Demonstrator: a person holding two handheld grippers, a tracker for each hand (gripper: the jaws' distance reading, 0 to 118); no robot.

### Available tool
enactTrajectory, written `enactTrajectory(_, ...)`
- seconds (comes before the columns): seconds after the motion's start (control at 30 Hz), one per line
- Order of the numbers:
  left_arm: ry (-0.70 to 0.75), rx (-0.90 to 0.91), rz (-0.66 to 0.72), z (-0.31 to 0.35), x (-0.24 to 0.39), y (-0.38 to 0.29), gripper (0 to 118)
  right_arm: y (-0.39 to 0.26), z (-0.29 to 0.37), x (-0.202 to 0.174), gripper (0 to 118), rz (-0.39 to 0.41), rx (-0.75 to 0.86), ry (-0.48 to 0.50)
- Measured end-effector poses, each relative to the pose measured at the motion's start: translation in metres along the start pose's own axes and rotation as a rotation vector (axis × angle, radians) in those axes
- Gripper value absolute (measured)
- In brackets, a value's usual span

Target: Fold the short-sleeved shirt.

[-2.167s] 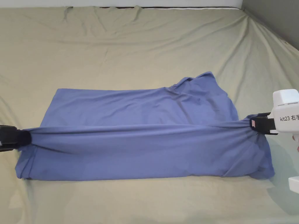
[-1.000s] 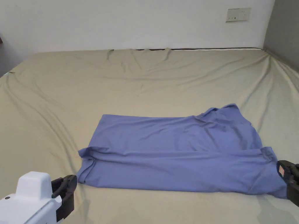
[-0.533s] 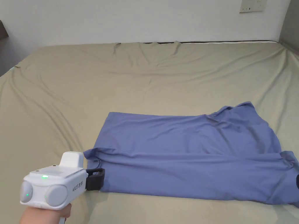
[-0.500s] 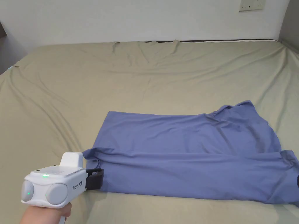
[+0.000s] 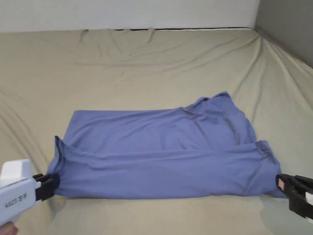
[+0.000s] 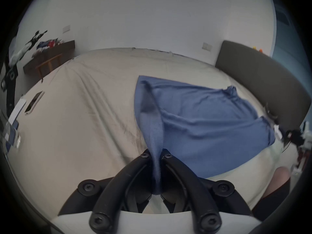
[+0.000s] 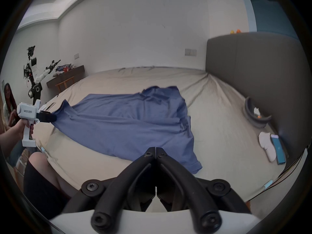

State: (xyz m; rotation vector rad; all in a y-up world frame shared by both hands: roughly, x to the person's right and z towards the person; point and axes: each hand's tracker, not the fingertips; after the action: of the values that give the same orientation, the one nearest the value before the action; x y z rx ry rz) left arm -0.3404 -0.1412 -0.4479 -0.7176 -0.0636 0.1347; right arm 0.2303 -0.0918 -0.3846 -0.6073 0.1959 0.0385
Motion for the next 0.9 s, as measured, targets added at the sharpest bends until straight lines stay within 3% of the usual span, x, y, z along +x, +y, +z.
enactTrajectory(0.07, -0.02, -0.002, 0.015, 0.009, 0.0, 0.002, 4, 0.004, -0.014, 0.021, 7, -0.046, -0.081, 0.054)
enactTrajectory(0.1, -0.022, -0.007, 0.011, 0.012, 0.002, 0.001, 4, 0.003, -0.024, 0.031, 28, -0.076, -0.099, 0.079)
enactTrajectory(0.13, -0.024, -0.01, 0.003, 0.016, 0.007, 0.002, 4, 0.002, -0.034, 0.038, 72, -0.095, -0.093, 0.074)
enactTrajectory(0.17, -0.024, -0.013, -0.011, 0.017, 0.011, 0.001, 4, 0.0, -0.046, 0.044, 100, -0.095, -0.104, 0.054)
enactTrajectory(0.2, -0.02, -0.013, -0.029, 0.018, 0.014, 0.0, 4, -0.002, -0.06, 0.05, 109, -0.09, -0.144, 0.014)
enactTrajectory(0.23, -0.018, -0.017, -0.035, 0.017, 0.016, -0.001, 4, -0.002, -0.072, 0.055, 103, -0.091, -0.179, -0.023)
enactTrajectory(0.27, -0.016, -0.02, -0.037, 0.016, 0.015, 0.0, 4, -0.002, -0.083, 0.062, 92, -0.144, -0.213, -0.014)
enactTrajectory(0.37, -0.008, -0.04, -0.024, 0.013, 0.017, -0.004, 4, -0.011, -0.112, 0.081, 50, -0.187, -0.253, -0.021)
enactTrajectory(0.4, -0.004, -0.049, -0.028, 0.011, 0.016, -0.004, 4, -0.015, -0.121, 0.082, 39, -0.181, -0.32, 0.007)
enactTrajectory(0.43, -0.001, -0.056, -0.031, 0.01, 0.017, -0.005, 4, -0.018, -0.124, 0.081, 20, -0.17, -0.342, 0.017)
enactTrajectory(0.47, -0.004, -0.065, -0.033, 0.01, 0.018, -0.006, 4, -0.017, -0.118, 0.079, 13, -0.089, -0.252, -0.06)
enactTrajectory(0.5, -0.002, -0.07, -0.034, 0.011, 0.017, -0.006, 4, -0.015, -0.115, 0.082, 7, -0.121, -0.229, 0.014)
enactTrajectory(0.53, -0.005, -0.07, -0.031, 0.012, 0.015, -0.006, 4, -0.013, -0.112, 0.087, 6, -0.214, -0.249, 0.088)
enactTrajectory(0.57, -0.007, -0.068, -0.027, 0.015, 0.016, -0.006, 4, -0.01, -0.109, 0.088, 6, -0.228, -0.235, 0.031)
enactTrajectory(0.67, -0.042, -0.044, 0.017, 0.031, 0.014, 0.0, 4, 0.003, -0.085, 0.077, 6, -0.126, -0.167, 0.015)
enactTrajectory(0.9, -0.082, -0.005, 0.062, 0.089, 0.005, -0.008, 4, 0.025, -0.014, 0.069, 6, -0.105, -0.086, 0.062)
